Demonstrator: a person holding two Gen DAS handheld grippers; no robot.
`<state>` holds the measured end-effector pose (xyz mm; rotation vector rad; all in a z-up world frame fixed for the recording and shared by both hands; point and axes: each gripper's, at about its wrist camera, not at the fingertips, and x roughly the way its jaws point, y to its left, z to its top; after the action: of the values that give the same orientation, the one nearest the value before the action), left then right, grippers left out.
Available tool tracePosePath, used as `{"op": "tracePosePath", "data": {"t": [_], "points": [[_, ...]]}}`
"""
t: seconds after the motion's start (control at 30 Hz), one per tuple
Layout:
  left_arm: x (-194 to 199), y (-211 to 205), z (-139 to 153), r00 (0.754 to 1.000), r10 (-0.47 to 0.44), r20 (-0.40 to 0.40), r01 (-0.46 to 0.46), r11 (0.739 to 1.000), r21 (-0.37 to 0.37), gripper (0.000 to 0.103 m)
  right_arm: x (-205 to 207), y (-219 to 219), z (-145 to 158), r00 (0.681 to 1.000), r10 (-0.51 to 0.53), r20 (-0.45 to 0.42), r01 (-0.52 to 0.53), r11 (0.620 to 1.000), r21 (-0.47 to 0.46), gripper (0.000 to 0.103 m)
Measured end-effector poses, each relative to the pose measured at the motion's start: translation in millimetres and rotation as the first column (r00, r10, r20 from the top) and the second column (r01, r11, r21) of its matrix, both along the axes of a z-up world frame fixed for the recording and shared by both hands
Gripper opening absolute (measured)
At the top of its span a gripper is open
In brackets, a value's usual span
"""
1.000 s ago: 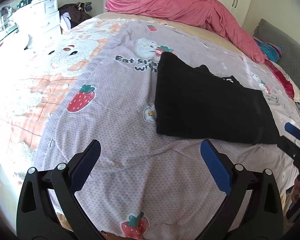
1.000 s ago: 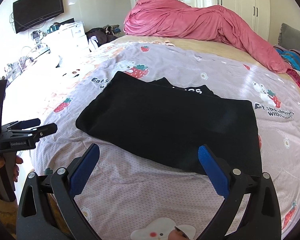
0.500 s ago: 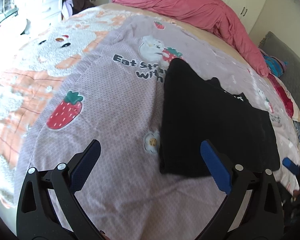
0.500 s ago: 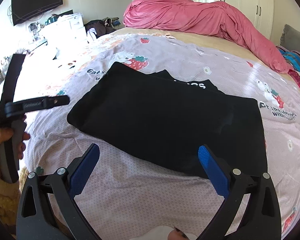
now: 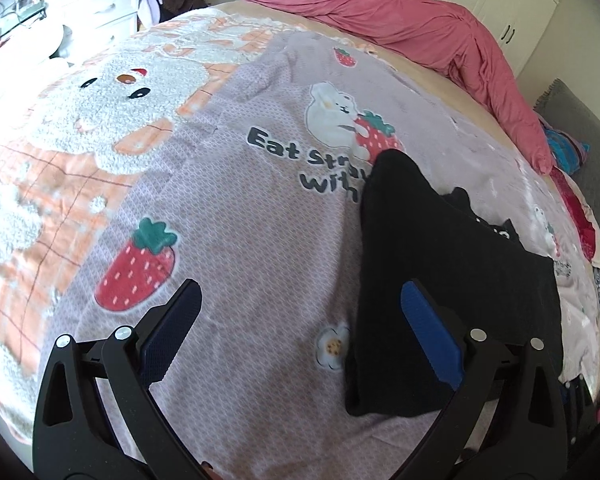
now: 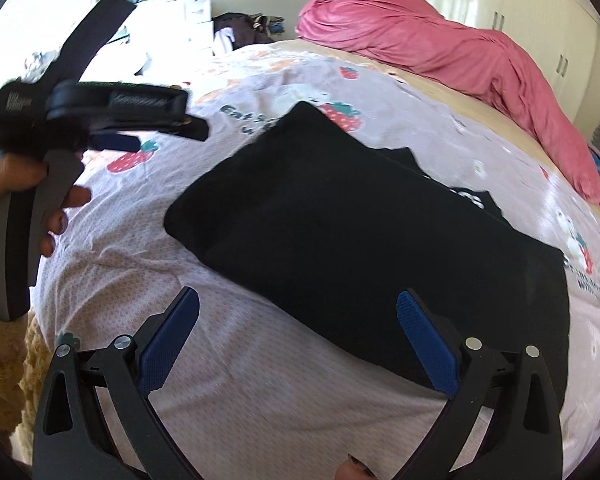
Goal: Fold small clothes
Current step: 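Move the right tool to the folded shirt edge while the left tool approaches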
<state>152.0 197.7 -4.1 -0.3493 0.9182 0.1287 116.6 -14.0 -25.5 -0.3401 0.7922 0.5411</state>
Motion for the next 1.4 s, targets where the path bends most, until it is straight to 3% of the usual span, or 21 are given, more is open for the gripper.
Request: {"op": "tracePosePath", "data": {"t": [0.27,0.7,1.4], "points": [[11.4,7.6,-4.4,1.000,-0.007,-0.020,0.007,1.000,0.019,0.094,5.4,40.6,-18.5,0.998,0.042,0.035,-0.040,0.997,-0.069,0.099],[27.4,14.1,-13.2,0.999,-0.019,-0.042,0.021,0.999,0.027,0.094,23.2,64.8,-42.7,0.991,0.072,0.110,-0.050,0.980,-0.193,0.099],[51.7,10.7,-5.5,0.999,-0.035,-0.009,0.035,0.999,0.029,0.094,44.4,90.1,-58.0,0.974,0.076,0.213,-0.019,0.966,-0.257,0.099]]}}
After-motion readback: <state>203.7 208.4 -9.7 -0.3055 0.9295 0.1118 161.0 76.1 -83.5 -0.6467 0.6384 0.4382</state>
